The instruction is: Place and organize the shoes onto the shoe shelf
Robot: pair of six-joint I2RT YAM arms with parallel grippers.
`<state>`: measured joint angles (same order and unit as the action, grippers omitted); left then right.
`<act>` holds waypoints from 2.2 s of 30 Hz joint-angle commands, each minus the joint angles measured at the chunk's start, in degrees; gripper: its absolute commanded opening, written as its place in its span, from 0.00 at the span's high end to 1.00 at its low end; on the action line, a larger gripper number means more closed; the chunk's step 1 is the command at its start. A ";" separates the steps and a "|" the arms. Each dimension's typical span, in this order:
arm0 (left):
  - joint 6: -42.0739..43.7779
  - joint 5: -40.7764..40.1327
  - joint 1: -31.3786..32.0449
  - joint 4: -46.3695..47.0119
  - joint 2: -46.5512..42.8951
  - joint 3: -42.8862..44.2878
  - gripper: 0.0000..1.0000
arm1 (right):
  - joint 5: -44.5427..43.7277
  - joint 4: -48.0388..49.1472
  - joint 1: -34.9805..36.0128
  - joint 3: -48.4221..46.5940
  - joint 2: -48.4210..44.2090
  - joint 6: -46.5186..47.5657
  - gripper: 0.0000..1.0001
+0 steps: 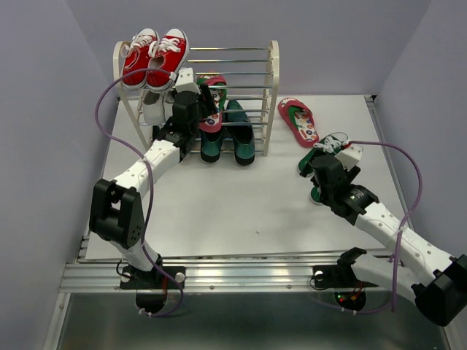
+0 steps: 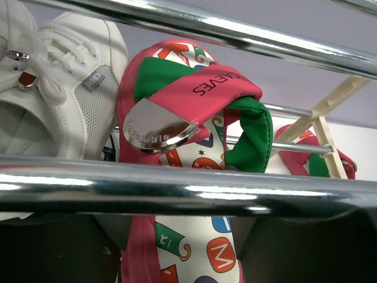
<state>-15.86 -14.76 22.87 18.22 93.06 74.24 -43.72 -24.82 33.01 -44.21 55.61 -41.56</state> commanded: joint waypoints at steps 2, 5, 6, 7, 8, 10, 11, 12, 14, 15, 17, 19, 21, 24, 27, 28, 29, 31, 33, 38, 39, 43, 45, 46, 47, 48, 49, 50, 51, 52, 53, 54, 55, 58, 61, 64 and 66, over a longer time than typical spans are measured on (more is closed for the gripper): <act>-1.54 2.99 -0.29 1.91 1.69 2.67 0.31 | -1.36 2.76 -0.23 -1.50 -1.30 0.25 0.00; -2.16 4.04 -0.29 1.82 2.22 2.40 0.31 | -1.28 2.76 -0.23 -1.41 -1.47 0.16 0.00; -2.68 4.65 -0.29 1.82 2.30 2.23 0.31 | -1.28 2.76 -0.23 -1.41 -1.39 0.16 0.00; -2.86 5.00 -0.20 1.82 2.39 1.88 0.31 | -1.28 2.76 -0.23 -1.32 -1.39 0.25 0.00; -3.04 5.27 -0.20 1.82 2.39 1.70 0.31 | -1.19 2.76 -0.23 -1.32 -1.39 0.17 0.00; -3.39 5.97 -0.20 2.00 2.39 1.00 0.31 | -1.01 2.85 -0.23 -1.32 -1.56 0.16 0.00; -3.74 6.06 -0.28 2.08 2.31 0.82 0.31 | -0.92 2.76 -0.23 -1.23 -1.56 0.08 0.00; -3.74 6.50 -0.20 2.26 2.31 0.73 0.31 | -0.75 2.76 -0.23 -1.23 -1.48 0.08 0.00; -4.09 7.29 -0.28 2.44 2.48 0.65 0.30 | -0.49 2.76 -0.23 -1.41 -1.21 0.16 0.00; -4.18 7.73 -0.20 2.26 2.57 0.65 0.28 | -0.22 2.76 -0.23 -1.41 -1.21 0.25 0.00; -4.71 7.30 -0.28 1.21 2.92 0.38 0.24 | 0.22 2.85 -0.23 -1.50 -1.03 0.43 0.00; -5.15 6.07 -0.29 0.24 2.66 -0.66 0.20 | 0.74 2.85 -0.23 -1.41 -1.12 0.52 0.00; -5.32 4.57 -0.20 0.06 1.70 -2.51 0.18 | 1.36 2.85 -0.23 -1.50 -1.47 0.60 0.00; -5.33 3.43 -0.20 0.06 0.29 -4.18 0.15 | 1.71 2.76 -0.23 -1.67 -1.48 0.87 0.00; -5.24 3.43 -0.11 -0.55 -0.85 -5.24 0.15 | 2.41 2.76 -0.23 -1.85 -1.39 1.13 0.00; -5.15 3.60 -0.11 -0.46 -1.73 -5.59 0.15 | 2.85 2.76 -0.23 -1.85 -1.30 1.22 0.00; -4.89 3.69 -0.02 -0.46 -2.26 -5.59 0.15 | 3.03 2.76 -0.23 -2.02 -1.21 1.57 0.00; -3.83 3.43 0.33 -0.72 -3.84 -4.63 0.14 | 3.82 2.76 -0.23 -2.81 -0.60 3.58 0.00; -3.13 3.60 0.59 -1.34 -4.90 -3.67 0.14 | 4.17 2.76 -0.23 -3.34 -0.25 4.21 0.00; -1.63 3.87 2.43 -2.66 -9.90 -3.22 0.07 | 3.82 2.76 -0.23 -5.18 1.77 5.00 0.00; -1.37 3.69 2.79 -3.10 -11.56 -3.83 0.07 | 3.82 2.76 -0.23 -5.54 2.30 5.09 0.00; -1.54 3.25 4.81 -4.94 -16.22 -6.55 0.05 | 3.47 2.85 -1.54 -8.70 6.51 7.01 0.00; -2.07 2.20 6.73 -5.91 -18.43 -8.22 0.05 | 3.47 3.54 -2.25 -10.28 9.49 8.85 0.00; -2.07 1.50 7.62 -6.09 -20.79 -10.15 0.05 | 4.69 4.85 -2.95 -10.63 10.29 9.65 0.00; -2.16 0.10 8.41 -6.35 -21.85 -11.03 0.05 | 5.48 5.91 -2.96 -10.73 10.82 11.48 0.00; -2.33 -0.52 9.20 -6.79 -23.08 -11.91 0.05 | 6.62 7.31 -3.74 -10.55 11.27 12.29 0.00; -2.68 -1.14 10.86 -7.31 -25.44 -12.79 0.05 | 7.94 8.72 -4.53 -10.46 11.97 12.90 0.00; -3.30 -1.67 11.66 -8.28 -26.69 -14.72 0.05 | 11.26 11.34 -6.80 -10.55 12.58 13.60 0.00; -3.91 -2.02 12.36 -8.63 -28.09 -15.95 0.05 | 13.29 12.76 -8.30 -10.64 13.11 15.79 0.00; -5.57 -2.20 13.50 -8.64 -30.98 -17.36 0.05 | 15.23 15.30 -9.80 -10.55 14.51 16.50 0.00; -6.72 -2.29 13.95 -8.72 -32.48 -20.77 0.05 | 18.64 15.85 -11.29 -10.81 15.30 16.95 0.00; -7.69 -1.94 14.30 -8.73 -34.07 -22.80 0.05 | 20.24 16.29 -13.57 -10.99 15.92 18.87 0.00; -9.79 -1.76 14.74 -8.81 -37.39 -26.82 0.05 | 23.22 18.12 -14.37 -10.99 17.41 20.97 0.00; -12.08 0.25 15.09 -10.13 -43.63 -32.73 0.05 | 25.96 20.77 -16.22 -12.30 20.75 29.59 0.00; -15.69 0.09 15.18 -13.46 -49.00 -39.16 0.05 | 30.18 21.04 -20.52 -17.83 26.28 31.97 0.00; -19.12 -2.19 15.27 -18.12 -52.88 -42.15 0.05 | 35.27 21.74 -26.41 -25.65 33.66 35.49 0.00; -20.44 -4.12 15.27 -21.02 -54.73 -42.95 0.05 | 40.54 21.66 -28.96 -30.82 39.44 38.29 0.00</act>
<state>-31.83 -15.55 37.87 0.82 41.80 32.12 -12.56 -7.94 8.99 -66.41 89.43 -10.63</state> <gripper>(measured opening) 0.953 0.995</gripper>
